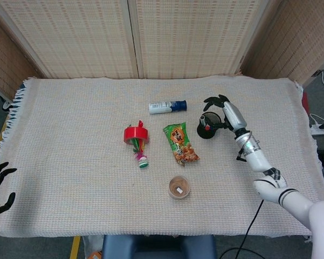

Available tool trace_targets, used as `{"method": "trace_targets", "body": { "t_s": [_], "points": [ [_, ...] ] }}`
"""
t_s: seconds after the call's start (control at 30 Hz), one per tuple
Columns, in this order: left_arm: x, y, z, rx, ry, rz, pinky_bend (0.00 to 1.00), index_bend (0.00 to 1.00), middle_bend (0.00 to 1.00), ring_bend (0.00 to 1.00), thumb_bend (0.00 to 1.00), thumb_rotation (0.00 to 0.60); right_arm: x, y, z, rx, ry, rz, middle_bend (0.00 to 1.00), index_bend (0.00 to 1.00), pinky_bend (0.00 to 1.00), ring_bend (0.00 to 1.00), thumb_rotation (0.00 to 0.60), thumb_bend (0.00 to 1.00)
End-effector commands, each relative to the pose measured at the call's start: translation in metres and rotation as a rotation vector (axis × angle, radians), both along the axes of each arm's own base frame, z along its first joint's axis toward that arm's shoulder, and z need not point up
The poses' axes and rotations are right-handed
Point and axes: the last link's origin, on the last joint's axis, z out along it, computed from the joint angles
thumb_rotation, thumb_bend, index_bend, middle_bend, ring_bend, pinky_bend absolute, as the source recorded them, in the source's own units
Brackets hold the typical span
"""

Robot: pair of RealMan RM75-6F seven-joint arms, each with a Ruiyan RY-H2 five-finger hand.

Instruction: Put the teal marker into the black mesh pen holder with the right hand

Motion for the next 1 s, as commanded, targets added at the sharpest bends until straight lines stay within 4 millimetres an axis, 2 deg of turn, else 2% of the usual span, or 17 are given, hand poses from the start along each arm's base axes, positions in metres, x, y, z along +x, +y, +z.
{"method": "trace_targets", "body": {
  "t_s": [0.03, 0.13, 0.23, 0.3, 0.37, 0.47, 0.53, 0.6, 0.7, 0.8, 1.0],
  "points": [
    [0.001, 0.0, 0.0, 0.0, -0.005, -0.003, 0.12, 0.22, 0.05, 0.0, 0.4, 0.6, 0.0, 0.025, 0.058, -0.103, 0.129, 0.045, 0.25, 0.45, 0.0, 0.18, 0.6, 0.28],
    [0.001, 0.0, -0.002, -0.011, -0.001, -0.003, 0.12, 0.22, 0.05, 0.0, 0.4, 0.6, -0.013, 0.032, 0.075, -0.098, 0.199, -0.043, 0.25, 0.45, 0.0, 0.19, 0.6, 0.27],
    [0.003, 0.001, -0.004, -0.017, 0.003, -0.008, 0.12, 0.22, 0.05, 0.0, 0.4, 0.6, -0.02, 0.035, 0.078, -0.095, 0.171, -0.099, 0.25, 0.45, 0.0, 0.18, 0.6, 0.27],
    [0.004, 0.002, -0.005, -0.018, 0.008, -0.012, 0.12, 0.22, 0.05, 0.0, 0.4, 0.6, -0.019, 0.047, 0.08, -0.146, 0.163, -0.06, 0.25, 0.44, 0.0, 0.18, 0.6, 0.27],
    [0.005, 0.002, -0.006, -0.022, 0.009, -0.014, 0.12, 0.22, 0.05, 0.0, 0.4, 0.6, -0.023, 0.068, 0.083, -0.197, 0.226, -0.003, 0.25, 0.42, 0.0, 0.17, 0.6, 0.27],
    [0.005, 0.001, -0.006, -0.022, 0.011, -0.013, 0.12, 0.22, 0.05, 0.0, 0.4, 0.6, -0.041, 0.125, 0.087, -0.294, 0.406, 0.061, 0.25, 0.4, 0.0, 0.17, 0.6, 0.27],
    [0.005, 0.001, -0.006, -0.022, 0.011, -0.016, 0.12, 0.22, 0.05, 0.0, 0.4, 0.6, -0.056, 0.169, 0.087, -0.364, 0.508, 0.057, 0.25, 0.42, 0.0, 0.19, 0.6, 0.27],
    [0.005, 0.001, -0.007, -0.025, 0.013, -0.017, 0.12, 0.22, 0.05, 0.0, 0.4, 0.6, -0.073, 0.207, 0.082, -0.38, 0.535, 0.016, 0.25, 0.44, 0.0, 0.21, 0.6, 0.27],
    [0.006, 0.001, -0.007, -0.023, 0.011, -0.026, 0.12, 0.22, 0.05, 0.0, 0.4, 0.6, -0.097, 0.245, 0.075, -0.37, 0.543, -0.054, 0.25, 0.45, 0.0, 0.23, 0.6, 0.27],
    [0.008, 0.001, -0.006, -0.018, 0.009, -0.03, 0.12, 0.22, 0.05, 0.0, 0.4, 0.6, -0.115, 0.266, 0.068, -0.377, 0.564, -0.101, 0.25, 0.46, 0.0, 0.24, 0.6, 0.27],
    [0.01, -0.001, -0.004, -0.015, 0.012, -0.035, 0.12, 0.22, 0.05, 0.0, 0.4, 0.6, -0.139, 0.282, 0.056, -0.38, 0.564, -0.169, 0.25, 0.47, 0.0, 0.24, 0.6, 0.27]
  ]
}}
